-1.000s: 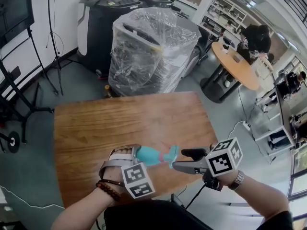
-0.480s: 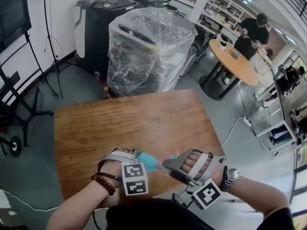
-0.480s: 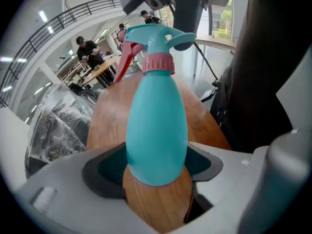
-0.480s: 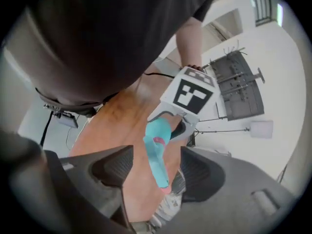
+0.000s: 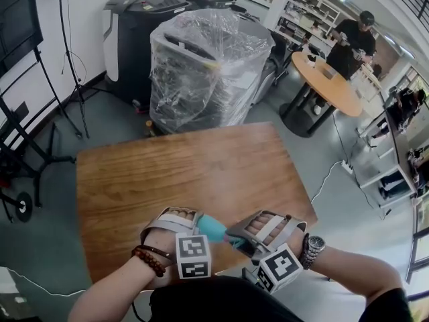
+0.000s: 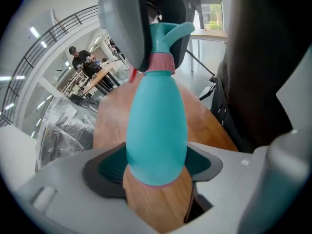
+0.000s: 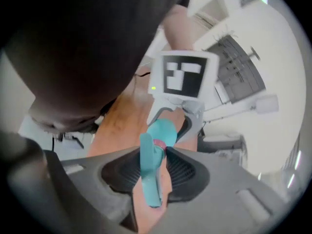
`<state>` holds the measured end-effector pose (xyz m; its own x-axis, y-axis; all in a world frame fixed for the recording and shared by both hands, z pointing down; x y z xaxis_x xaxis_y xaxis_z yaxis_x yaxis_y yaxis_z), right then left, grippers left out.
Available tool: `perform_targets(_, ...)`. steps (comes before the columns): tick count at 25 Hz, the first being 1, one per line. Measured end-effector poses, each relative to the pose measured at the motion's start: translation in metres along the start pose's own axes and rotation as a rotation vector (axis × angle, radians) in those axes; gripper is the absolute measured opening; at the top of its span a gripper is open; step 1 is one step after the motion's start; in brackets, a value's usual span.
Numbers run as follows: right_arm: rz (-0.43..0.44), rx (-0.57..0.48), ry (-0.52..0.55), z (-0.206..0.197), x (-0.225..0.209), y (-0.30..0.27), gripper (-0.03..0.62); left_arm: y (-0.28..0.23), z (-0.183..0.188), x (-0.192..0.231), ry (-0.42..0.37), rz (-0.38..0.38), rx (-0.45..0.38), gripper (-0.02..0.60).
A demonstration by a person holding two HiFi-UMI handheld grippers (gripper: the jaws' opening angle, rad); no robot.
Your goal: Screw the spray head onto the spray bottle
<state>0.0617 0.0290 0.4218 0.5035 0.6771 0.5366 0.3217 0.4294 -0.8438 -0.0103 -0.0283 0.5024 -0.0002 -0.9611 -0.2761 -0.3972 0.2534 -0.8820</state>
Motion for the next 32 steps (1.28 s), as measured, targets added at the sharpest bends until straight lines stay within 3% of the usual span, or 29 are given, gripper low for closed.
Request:
perform_targets(2,0.072,-0.067,-0.386,-0.013,-0.003,-0.007,0.118,-0.001,0.0,0.004,0.023,0.051,0.007,0.385)
perform_targets(6,0.295,-0.263,-1.358,-0.046,-0.014,-0.016,0.118,-0.002,-0.001,0.008,0.053,0.133,0.023,0.385)
perform_targets(7,0.341,-0.306,-1.537,-0.051,-0.014,-0.017,0.118,-0.003,-0.001,0.009,0.059,0.142,0.026,0.385)
perform_targets(9,0.403,-0.365,-1.753,-0.056,-0.011,-0.019,0.12,-0.004,-0.001,0.008,0.068,0.15,0.025,0.385)
perform_targets(11,0.419,-0.386,-1.811,-0.058,-0.008,-0.021,0.12,-0.006,0.0,0.008,0.074,0.149,0.019,0.385)
perform_targets(13,0.385,-0.381,-1.759,-0.058,-0.01,-0.02,0.12,-0.009,0.001,0.008,0.088,0.141,0.006,0.385)
perform_targets(14,0.35,-0.376,-1.709,-0.059,-0.014,-0.019,0.126,-0.01,0.001,0.009,0.103,0.134,-0.006,0.385)
perform_targets(16,0.248,-0.376,-1.616,-0.063,-0.024,-0.011,0.259,-0.014,-0.002,0.012,0.165,0.106,-0.04,0.385)
perform_targets(18,0.097,-0.388,-1.57,-0.075,-0.034,0.004,0.264,-0.021,-0.008,0.018,0.281,0.061,-0.098,0.387)
perform_targets(22,-0.239,-0.377,-1.529,-0.108,-0.044,0.04,0.264,-0.043,-0.021,0.032,0.594,-0.044,-0.285,0.39)
perform_targets(25,-0.362,-0.352,-1.537,-0.119,-0.035,0.05,0.261,-0.059,-0.027,0.044,0.794,-0.055,-0.422,0.391)
perform_targets(27,-0.392,-0.335,-1.549,-0.118,-0.024,0.049,0.251,-0.069,-0.028,0.051,0.852,-0.022,-0.468,0.393)
perform_targets(32,-0.449,-0.247,-1.497,-0.109,-0.003,0.049,0.133,-0.096,-0.028,0.064,0.893,0.037,-0.487,0.394)
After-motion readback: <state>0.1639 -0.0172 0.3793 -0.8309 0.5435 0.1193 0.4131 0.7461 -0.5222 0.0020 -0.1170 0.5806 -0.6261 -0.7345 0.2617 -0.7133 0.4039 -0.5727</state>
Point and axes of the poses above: the fingertips, and each gripper's own axes: y backward along the fingers, x to its left, z out of its top, the point moved 6 cm from there along y, backward along the fingers, and after that the axes turned 14 degrees about y, right-handed, at the moved point
